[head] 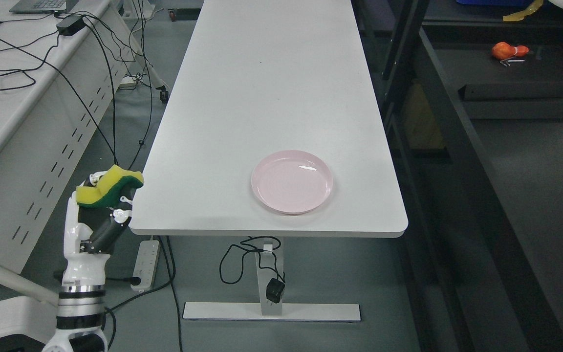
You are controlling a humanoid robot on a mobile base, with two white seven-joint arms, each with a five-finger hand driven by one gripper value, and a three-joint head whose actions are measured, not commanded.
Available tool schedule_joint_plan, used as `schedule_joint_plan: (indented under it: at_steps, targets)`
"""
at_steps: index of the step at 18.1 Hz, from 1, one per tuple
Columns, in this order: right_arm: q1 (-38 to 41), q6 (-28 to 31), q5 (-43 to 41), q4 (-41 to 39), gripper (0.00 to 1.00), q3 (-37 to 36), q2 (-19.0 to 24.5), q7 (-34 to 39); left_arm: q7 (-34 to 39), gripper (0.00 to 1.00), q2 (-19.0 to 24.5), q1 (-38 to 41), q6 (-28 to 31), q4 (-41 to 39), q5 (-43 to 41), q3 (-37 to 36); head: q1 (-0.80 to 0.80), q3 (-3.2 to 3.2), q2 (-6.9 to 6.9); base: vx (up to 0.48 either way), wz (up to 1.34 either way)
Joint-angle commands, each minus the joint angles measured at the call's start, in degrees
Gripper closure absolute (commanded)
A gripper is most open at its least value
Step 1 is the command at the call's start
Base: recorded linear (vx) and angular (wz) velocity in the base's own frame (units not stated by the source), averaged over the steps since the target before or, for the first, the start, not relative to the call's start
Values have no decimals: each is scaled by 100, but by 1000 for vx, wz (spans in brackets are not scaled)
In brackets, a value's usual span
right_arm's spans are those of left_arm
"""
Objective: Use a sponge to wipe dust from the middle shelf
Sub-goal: 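Hold the sponge in the left hand while turning toward the metal shelf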
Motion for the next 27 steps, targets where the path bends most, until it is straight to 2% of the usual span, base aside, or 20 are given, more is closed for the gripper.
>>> schedule_joint_plan:
  at_steps: [1,15,27]
  targets:
    - [-1,4,0,-100,0,-2,-100,4,-3,95,76,-30,1,-13,19,0,0,0,0,-172,-153]
    - [-1,4,0,-100,0,-2,-100,4,-3,95,76,-3,1,-13,19,-413,0,0,0,-160,-100]
    - [-1,4,0,-100,0,7,-100,4,23,95,76,41,-131,5,1,-1415,0,0,0,-226,0]
